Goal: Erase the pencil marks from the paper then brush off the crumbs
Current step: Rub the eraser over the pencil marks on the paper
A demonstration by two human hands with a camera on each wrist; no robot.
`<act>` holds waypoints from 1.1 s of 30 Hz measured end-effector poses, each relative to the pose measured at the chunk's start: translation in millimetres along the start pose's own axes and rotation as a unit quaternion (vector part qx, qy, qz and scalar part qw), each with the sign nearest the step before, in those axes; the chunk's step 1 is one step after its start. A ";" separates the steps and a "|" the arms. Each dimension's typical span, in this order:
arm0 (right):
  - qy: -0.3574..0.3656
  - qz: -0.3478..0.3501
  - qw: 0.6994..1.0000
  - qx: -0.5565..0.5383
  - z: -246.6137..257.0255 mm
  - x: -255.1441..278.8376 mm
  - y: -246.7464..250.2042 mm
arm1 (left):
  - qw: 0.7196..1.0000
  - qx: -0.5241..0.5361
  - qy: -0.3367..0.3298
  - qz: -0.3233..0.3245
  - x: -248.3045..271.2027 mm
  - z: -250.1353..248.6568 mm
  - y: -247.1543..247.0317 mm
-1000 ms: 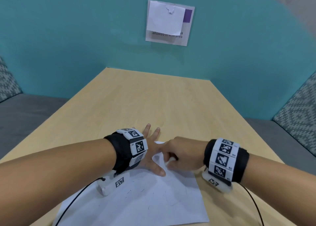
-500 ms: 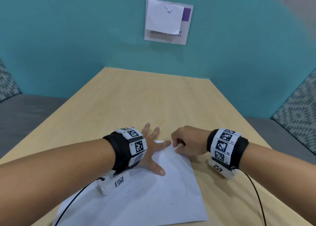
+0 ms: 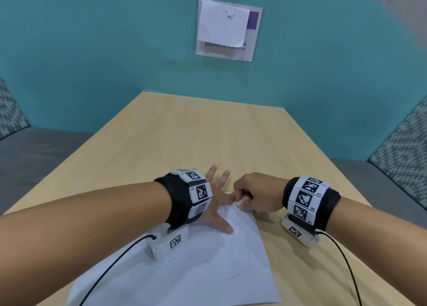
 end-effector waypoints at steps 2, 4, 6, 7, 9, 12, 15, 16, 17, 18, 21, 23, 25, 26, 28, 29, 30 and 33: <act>0.007 -0.004 1.000 -0.004 2.8 3.7 -0.9 | 1.000 0.014 -0.001 -0.005 -2.8 1.8 -5.0; 0.036 0.010 0.999 -0.009 19.1 10.3 -11.2 | 1.000 0.029 0.001 -0.010 -3.1 5.2 -10.1; 0.065 0.040 0.997 -0.009 32.9 16.0 -22.6 | 0.999 0.038 0.001 -0.011 -2.3 6.5 -11.8; 0.062 0.044 0.997 -0.001 31.2 15.2 -20.2 | 0.999 0.038 0.000 -0.010 -2.4 6.9 -11.8; 0.026 0.020 0.999 0.014 11.9 7.5 -3.8 | 1.000 0.029 0.001 -0.004 -2.1 7.1 -11.6; 0.012 0.008 1.000 0.013 4.4 4.7 1.3 | 1.000 0.024 0.004 -0.005 -1.6 7.4 -11.0; 0.067 0.055 0.996 0.003 34.2 14.9 -22.3 | 0.999 0.031 0.001 -0.008 -1.9 7.9 -12.5; 0.063 0.053 0.997 0.003 31.8 14.7 -21.6 | 0.999 0.033 -0.001 -0.007 -2.0 7.5 -13.3; 0.049 0.037 0.998 0.010 23.5 10.2 -13.0 | 0.999 0.034 0.000 -0.006 -2.3 9.0 -12.9; 0.030 0.021 0.999 0.011 12.5 7.8 -5.0 | 0.999 0.033 0.002 -0.004 -2.9 9.0 -13.5; 0.029 0.009 0.999 0.016 9.1 8.2 -2.8 | 1.000 0.024 0.005 -0.003 -2.6 9.4 -13.3; 0.065 0.034 0.997 0.008 26.2 14.8 -17.1 | 0.999 0.040 -0.003 -0.006 -1.5 8.4 -12.5; 0.059 0.030 0.998 0.000 23.0 14.2 -14.5 | 0.999 0.042 -0.003 -0.005 -2.9 9.9 -13.4; 0.039 0.012 0.999 -0.004 13.3 11.7 -7.0 | 0.999 0.034 0.000 -0.003 -4.0 10.4 -14.4; 0.017 -0.003 1.000 -0.007 2.4 10.0 -0.5 | 1.000 0.024 0.005 -0.004 -4.9 9.9 -15.4; 0.027 0.003 1.000 -0.005 7.9 10.8 -4.5 | 1.000 0.021 0.005 -0.004 -3.6 9.9 -14.9; 0.048 0.017 0.999 -0.003 18.7 12.5 -13.1 | 1.000 0.025 0.004 -0.003 -1.8 9.9 -14.3; 0.075 0.045 0.996 -0.005 31.9 17.0 -25.0 | 0.999 0.040 -0.005 -0.006 -0.7 7.8 -11.5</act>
Point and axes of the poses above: each hand's wrist, its own x-axis away from the middle knuckle, its own y-axis out of the back of the hand, z = x × y, the point moved 10 cm from there along -x, towards the middle knuckle, and after that the axes turned 3 degrees about -z, right-handed, at the moved point
